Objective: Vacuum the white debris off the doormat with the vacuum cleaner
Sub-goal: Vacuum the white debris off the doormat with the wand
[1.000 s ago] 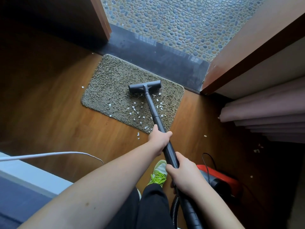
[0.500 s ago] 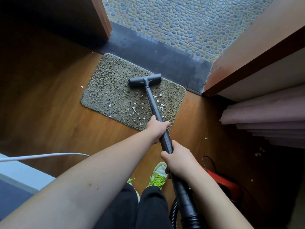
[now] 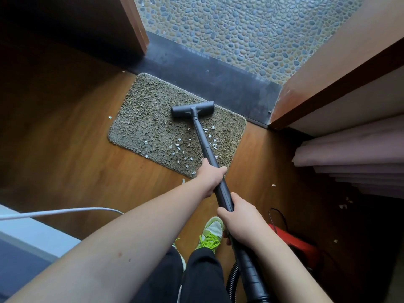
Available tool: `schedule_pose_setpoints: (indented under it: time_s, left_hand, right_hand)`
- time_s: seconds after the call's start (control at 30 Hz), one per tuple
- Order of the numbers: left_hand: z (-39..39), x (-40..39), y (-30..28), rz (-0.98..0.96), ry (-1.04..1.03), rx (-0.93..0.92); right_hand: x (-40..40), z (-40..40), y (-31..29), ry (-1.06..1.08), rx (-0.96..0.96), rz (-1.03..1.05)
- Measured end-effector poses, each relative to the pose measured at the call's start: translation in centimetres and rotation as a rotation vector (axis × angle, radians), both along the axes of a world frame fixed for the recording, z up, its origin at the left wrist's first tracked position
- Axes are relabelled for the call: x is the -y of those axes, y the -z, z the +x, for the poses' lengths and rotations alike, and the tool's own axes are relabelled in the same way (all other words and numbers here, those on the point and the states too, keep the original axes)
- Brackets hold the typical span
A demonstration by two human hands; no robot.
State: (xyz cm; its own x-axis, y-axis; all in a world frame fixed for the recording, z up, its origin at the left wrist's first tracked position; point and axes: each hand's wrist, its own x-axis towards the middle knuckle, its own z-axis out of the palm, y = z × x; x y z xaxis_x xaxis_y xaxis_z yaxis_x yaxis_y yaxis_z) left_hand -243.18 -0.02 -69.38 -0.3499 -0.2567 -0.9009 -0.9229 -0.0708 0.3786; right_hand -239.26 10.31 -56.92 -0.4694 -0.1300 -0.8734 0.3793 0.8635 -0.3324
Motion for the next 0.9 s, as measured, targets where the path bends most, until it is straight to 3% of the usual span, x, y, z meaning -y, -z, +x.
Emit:
schedule_pose_setpoints:
  time_s: [0.9]
  left_hand:
    - [4.7,-3.4,-0.8,0.079,-0.029,0.039]
  right_hand:
    - [-3.9,5.1,-0.3,0.041,-0.011,-0.054]
